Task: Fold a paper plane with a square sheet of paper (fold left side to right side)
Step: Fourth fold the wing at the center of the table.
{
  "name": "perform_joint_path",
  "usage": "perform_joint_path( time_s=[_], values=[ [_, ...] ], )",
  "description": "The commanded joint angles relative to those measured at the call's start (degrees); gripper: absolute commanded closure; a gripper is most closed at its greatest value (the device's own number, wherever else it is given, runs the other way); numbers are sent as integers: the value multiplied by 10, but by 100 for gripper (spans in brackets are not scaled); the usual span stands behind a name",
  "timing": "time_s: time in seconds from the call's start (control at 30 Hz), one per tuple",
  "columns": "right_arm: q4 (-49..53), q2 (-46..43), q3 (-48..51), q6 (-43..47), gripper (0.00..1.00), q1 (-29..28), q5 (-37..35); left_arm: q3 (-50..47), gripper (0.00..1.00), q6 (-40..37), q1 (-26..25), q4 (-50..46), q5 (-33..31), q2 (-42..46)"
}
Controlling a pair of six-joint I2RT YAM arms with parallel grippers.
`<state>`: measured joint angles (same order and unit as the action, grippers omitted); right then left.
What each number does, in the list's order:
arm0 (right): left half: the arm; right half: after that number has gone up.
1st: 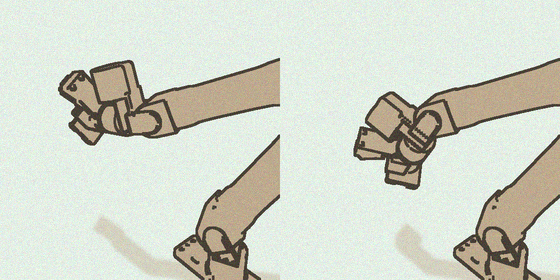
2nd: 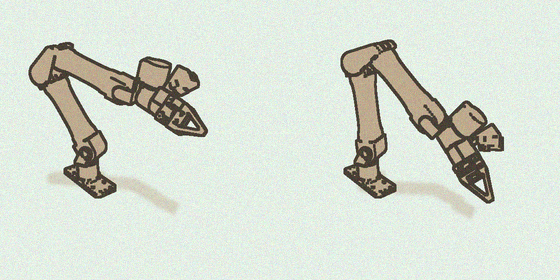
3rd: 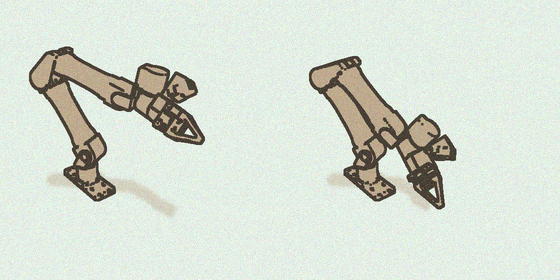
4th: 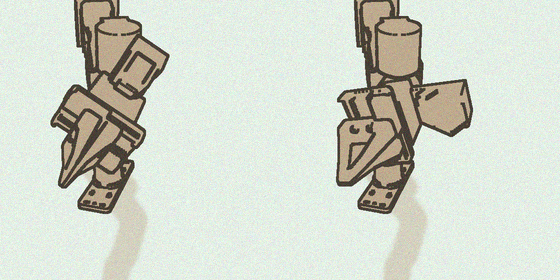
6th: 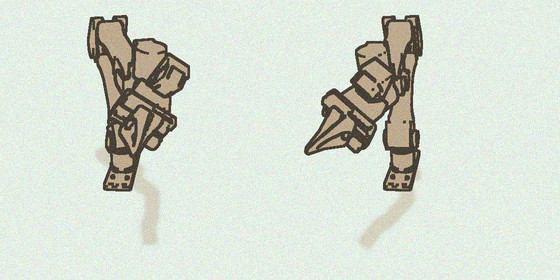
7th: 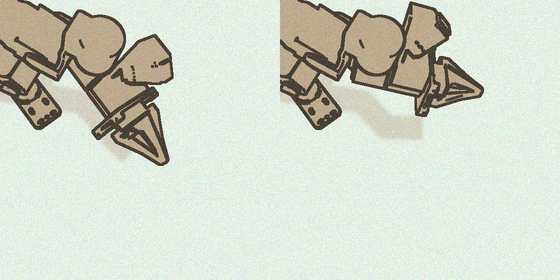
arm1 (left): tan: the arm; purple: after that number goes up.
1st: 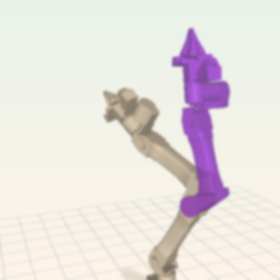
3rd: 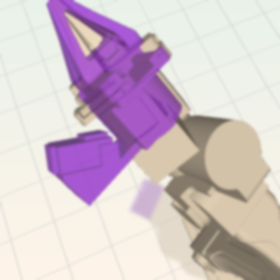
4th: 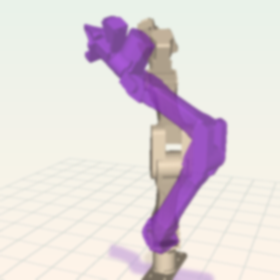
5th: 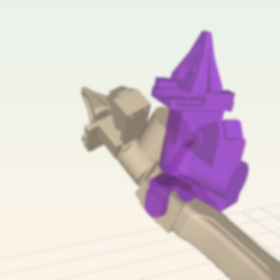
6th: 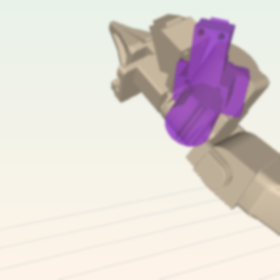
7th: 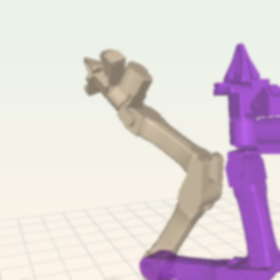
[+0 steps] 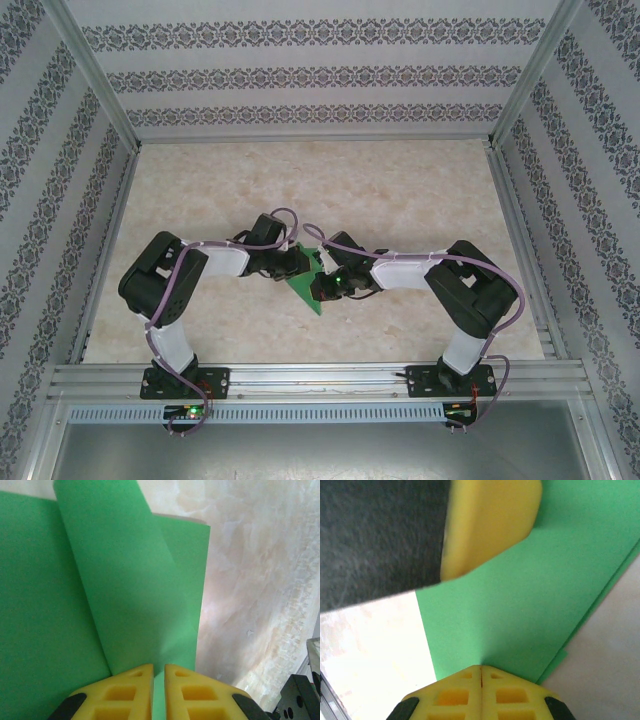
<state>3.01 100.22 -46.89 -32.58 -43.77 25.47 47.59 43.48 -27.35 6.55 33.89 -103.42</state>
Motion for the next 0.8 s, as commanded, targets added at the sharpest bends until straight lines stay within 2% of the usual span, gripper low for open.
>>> perform_joint_path(
  time_s=[0.0, 0.77],
  values=[
    [137, 43, 33, 15, 100, -10, -52, 20, 86, -32, 32, -13, -83, -16],
    [146, 45, 35, 21, 100, -10, -55, 104, 85, -59, 73, -34, -93, -74]
  ],
)
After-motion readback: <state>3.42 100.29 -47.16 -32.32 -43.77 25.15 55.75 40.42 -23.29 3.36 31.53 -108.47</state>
